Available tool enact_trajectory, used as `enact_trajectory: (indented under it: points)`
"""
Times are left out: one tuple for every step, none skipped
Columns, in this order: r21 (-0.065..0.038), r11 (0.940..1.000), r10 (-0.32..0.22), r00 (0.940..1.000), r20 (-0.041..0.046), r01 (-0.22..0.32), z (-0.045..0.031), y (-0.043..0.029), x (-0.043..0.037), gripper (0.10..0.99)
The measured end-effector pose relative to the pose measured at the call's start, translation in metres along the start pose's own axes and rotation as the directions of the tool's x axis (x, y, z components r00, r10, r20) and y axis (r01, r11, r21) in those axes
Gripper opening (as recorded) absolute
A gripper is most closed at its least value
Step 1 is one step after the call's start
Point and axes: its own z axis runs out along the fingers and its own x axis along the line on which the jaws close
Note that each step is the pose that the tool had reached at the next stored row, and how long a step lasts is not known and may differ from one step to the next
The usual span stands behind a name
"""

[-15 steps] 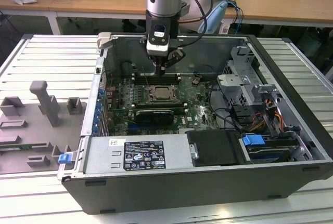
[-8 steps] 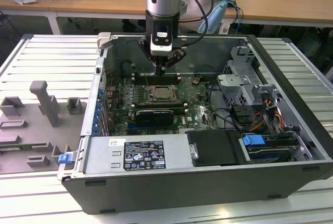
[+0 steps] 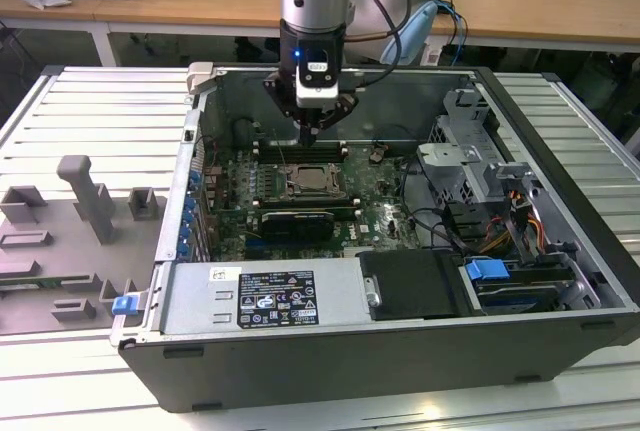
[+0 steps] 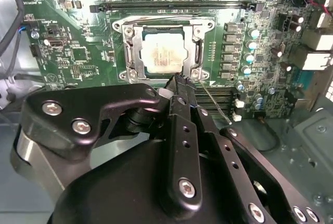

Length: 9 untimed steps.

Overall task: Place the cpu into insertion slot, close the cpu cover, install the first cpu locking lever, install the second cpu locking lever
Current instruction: 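Install the first cpu locking lever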

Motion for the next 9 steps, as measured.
enact_trajectory:
  points:
    - [0.0,1.0,-0.008,1.0,-0.0001,0.008,0.0,0.0,0.0,0.106]
    - [0.0,0.9999,-0.015,0.9999,-0.0003,0.015,0.0,0.0,0.0,0.106]
    - [0.0,0.9997,-0.025,0.9997,-0.0005,0.025,0.0,0.0,0.0,0.106]
    - [0.0,0.9994,-0.036,0.9994,-0.0005,0.036,0.0,0.0,0.0,0.106]
    - [0.0,0.999,-0.044,0.999,-0.0005,0.044,0.0,0.0,0.0,0.106]
    - [0.0,0.9984,-0.057,0.9984,-0.0008,0.057,0.0,0.0,0.0,0.106]
    - [0.0,0.9979,-0.065,0.9979,-0.001,0.065,0.0,0.0,0.0,0.106]
    - [0.0,0.997,-0.077,0.997,-0.0012,0.077,0.0,0.0,0.0,0.106]
    - [0.0,0.9962,-0.087,0.9962,-0.0015,0.087,0.0,0.0,0.0,0.106]
